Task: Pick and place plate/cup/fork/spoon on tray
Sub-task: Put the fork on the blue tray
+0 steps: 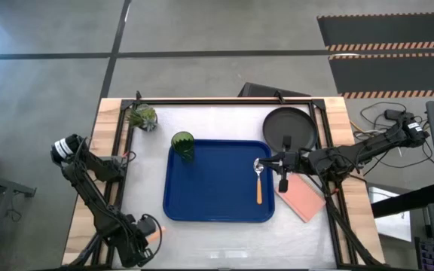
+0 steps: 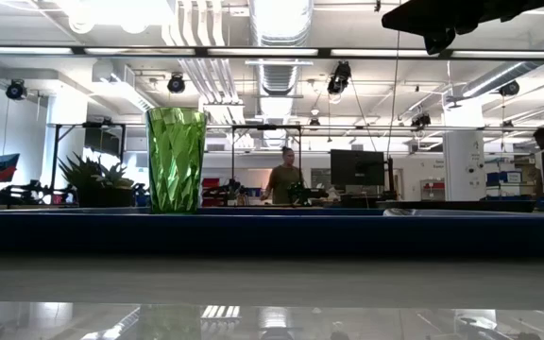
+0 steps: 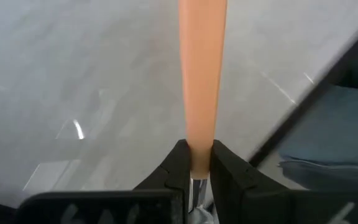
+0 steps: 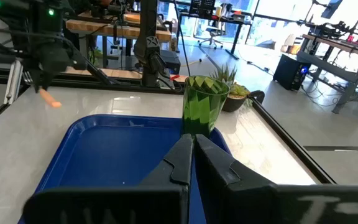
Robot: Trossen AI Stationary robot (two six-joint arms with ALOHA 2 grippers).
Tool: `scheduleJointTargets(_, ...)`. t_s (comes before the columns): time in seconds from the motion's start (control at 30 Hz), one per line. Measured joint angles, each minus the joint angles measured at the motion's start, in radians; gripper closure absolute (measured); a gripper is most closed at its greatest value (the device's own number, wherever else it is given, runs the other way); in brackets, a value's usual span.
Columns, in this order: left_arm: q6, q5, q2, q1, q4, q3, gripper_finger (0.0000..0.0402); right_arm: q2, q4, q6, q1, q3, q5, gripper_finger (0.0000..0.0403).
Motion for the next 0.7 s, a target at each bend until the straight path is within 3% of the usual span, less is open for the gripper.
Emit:
scheduleJointTargets(0.13, 0.076, -0.048, 0.0, 0.011, 0.011, 0.063, 0.0381, 0.0, 0.0, 0.0, 0.0, 0.0, 0.0, 0.0394)
scheduleJointTargets(0.23, 0.22, -0.139, 0.0, 0.015, 0.013, 0.12, 0.038, 0.0, 0.0, 0.0, 0.0, 0.0, 0.0, 0.0394)
scheduleJointTargets(0.5, 0.937, -0.487, 0.0, 0.076, 0.158, 0.225, 0.038, 0.0, 0.0, 0.0, 0.0, 0.0, 0.0, 0.0394)
scheduleJointTargets(0.7, 1.284, -0.487, 0.0, 0.204, 0.16, 0.268, 0.038, 0.0, -0.015, 0.003, 0.0, 0.0, 0.0, 0.0394)
